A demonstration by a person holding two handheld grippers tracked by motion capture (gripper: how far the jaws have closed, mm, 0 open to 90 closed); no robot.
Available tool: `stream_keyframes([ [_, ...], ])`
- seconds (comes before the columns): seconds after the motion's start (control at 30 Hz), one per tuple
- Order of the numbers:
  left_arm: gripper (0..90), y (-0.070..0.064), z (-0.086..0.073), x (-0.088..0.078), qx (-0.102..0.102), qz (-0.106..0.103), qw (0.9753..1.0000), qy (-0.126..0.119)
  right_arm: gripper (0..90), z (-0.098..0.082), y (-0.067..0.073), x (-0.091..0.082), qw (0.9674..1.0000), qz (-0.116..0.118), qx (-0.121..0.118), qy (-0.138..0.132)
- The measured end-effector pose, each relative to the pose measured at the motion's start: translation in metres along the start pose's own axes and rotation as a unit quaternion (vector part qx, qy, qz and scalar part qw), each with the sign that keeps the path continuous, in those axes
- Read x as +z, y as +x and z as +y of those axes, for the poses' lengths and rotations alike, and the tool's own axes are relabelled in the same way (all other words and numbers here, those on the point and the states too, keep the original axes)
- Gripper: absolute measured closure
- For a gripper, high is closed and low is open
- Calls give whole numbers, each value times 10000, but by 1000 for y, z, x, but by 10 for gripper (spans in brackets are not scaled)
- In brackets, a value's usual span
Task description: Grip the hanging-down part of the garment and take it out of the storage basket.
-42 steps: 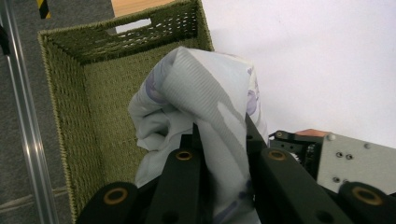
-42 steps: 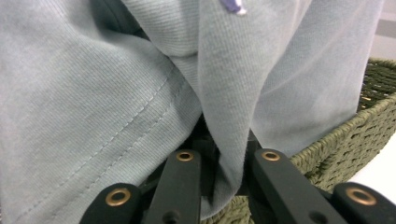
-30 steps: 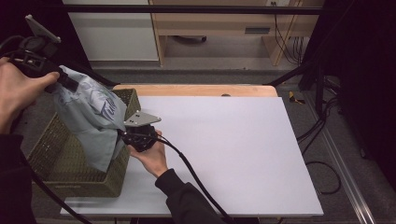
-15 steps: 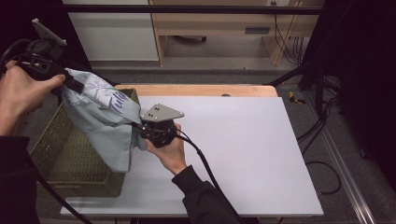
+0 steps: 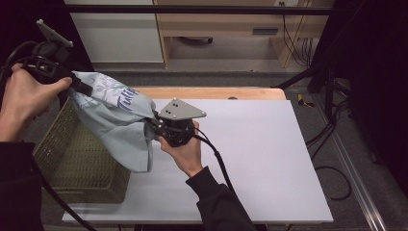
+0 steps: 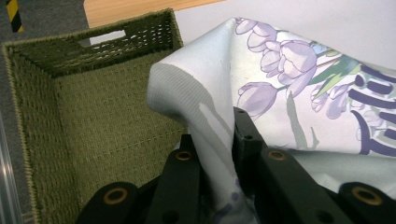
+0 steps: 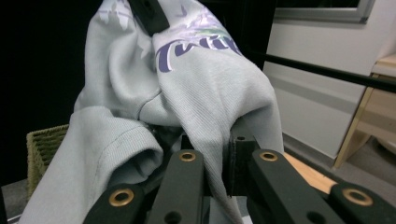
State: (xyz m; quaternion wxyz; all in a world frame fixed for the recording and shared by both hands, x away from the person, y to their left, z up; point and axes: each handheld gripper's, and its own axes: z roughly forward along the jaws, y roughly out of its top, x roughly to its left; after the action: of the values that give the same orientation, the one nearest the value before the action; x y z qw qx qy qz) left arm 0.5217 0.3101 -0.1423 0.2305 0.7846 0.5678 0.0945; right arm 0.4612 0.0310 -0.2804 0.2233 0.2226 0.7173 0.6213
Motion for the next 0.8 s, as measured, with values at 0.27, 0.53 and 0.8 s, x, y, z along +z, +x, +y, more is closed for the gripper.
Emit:
stream_keyframes([
  [0.27, 817, -6, 2, 1, 56, -77, 10000, -16, 861, 7, -4, -10, 10000, -44, -44, -58],
  [0.53, 817, -14, 4, -1, 140, -138, 9998, -61, 860, 12, -9, -18, 9998, -109, 9, -169],
  [0.8, 817, -13, 3, 0, 154, -160, 9998, -16, 851, -17, -8, -10, 9997, 41, 67, 214],
])
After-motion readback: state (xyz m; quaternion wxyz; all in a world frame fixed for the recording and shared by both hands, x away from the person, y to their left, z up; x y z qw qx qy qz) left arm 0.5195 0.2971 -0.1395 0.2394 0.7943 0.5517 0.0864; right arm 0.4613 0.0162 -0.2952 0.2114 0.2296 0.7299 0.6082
